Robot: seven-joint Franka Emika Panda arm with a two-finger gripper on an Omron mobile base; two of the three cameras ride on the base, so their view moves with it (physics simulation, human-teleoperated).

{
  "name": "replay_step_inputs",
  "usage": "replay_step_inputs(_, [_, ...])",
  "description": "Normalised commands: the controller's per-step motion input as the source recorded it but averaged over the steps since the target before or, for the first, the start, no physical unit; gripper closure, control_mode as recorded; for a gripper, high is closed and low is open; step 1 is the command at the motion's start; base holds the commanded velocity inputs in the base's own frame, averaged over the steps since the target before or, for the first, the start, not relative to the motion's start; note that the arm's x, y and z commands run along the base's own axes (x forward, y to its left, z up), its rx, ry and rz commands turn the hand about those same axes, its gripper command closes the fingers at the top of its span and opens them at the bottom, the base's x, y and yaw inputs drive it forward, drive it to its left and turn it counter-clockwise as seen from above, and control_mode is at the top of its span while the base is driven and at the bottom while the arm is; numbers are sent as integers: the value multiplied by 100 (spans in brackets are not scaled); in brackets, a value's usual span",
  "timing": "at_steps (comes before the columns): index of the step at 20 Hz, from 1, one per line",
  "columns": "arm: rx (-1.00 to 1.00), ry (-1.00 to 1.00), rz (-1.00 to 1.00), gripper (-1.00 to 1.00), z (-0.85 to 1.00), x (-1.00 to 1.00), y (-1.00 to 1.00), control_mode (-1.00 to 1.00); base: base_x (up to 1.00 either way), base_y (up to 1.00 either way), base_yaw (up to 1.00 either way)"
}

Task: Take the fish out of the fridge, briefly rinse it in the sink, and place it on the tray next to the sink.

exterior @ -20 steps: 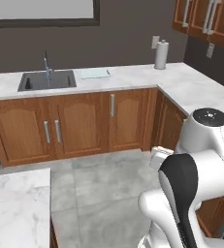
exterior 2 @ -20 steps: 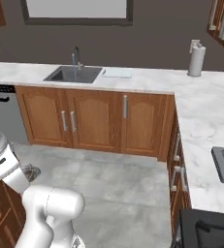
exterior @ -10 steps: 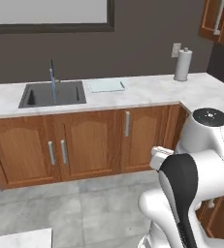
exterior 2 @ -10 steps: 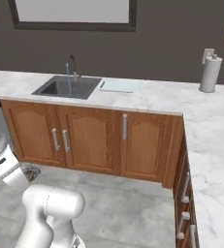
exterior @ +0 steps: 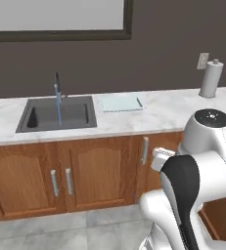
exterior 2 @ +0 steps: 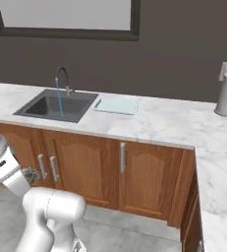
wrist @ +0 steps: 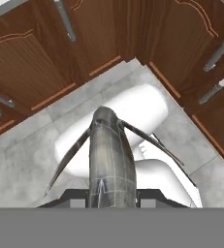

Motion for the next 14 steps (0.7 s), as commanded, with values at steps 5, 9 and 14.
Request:
replay_step_inputs(5, [0,0,0,100,0,0,0,100,100,29,7])
replay_step_inputs(9, [0,0,0,100,0,0,0,100,100,46,0])
replay_step_inputs(14, [0,0,0,100,0,0,0,100,98,71,0])
